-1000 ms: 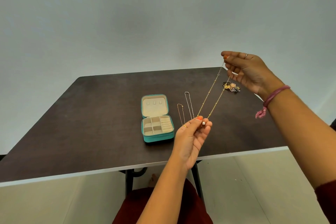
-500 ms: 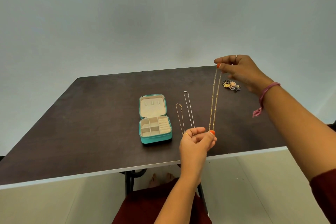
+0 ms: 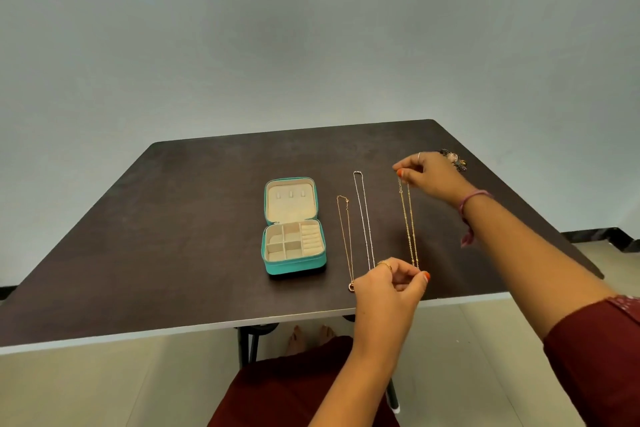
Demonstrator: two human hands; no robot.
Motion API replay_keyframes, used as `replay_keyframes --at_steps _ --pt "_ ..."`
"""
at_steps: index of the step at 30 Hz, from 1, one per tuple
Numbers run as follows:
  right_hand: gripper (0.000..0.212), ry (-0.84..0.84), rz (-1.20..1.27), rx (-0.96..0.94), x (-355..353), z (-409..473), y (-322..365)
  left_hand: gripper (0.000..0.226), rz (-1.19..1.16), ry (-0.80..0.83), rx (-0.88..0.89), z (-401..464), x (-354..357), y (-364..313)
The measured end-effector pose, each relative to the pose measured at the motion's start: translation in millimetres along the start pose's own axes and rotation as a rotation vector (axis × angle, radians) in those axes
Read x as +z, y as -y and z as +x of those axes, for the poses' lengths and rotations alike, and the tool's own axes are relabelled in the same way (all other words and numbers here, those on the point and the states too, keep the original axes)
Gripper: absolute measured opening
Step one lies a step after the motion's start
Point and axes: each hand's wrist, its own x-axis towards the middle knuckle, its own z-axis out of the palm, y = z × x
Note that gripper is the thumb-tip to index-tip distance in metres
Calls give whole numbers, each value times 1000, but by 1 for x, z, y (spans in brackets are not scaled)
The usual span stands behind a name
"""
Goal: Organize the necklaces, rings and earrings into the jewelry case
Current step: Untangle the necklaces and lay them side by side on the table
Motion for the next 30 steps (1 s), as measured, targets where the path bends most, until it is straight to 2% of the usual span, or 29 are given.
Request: replay_keyframes --at_steps 6,19,30 --pt "17 -27 -88 11 25 7 -21 18 171 24 -15 9 8 5" --pt "19 72 -94 64 56 21 -38 26 572 162 12 25 12 2" --pt "19 88 -55 73 58 31 -45 27 626 124 43 21 6 9"
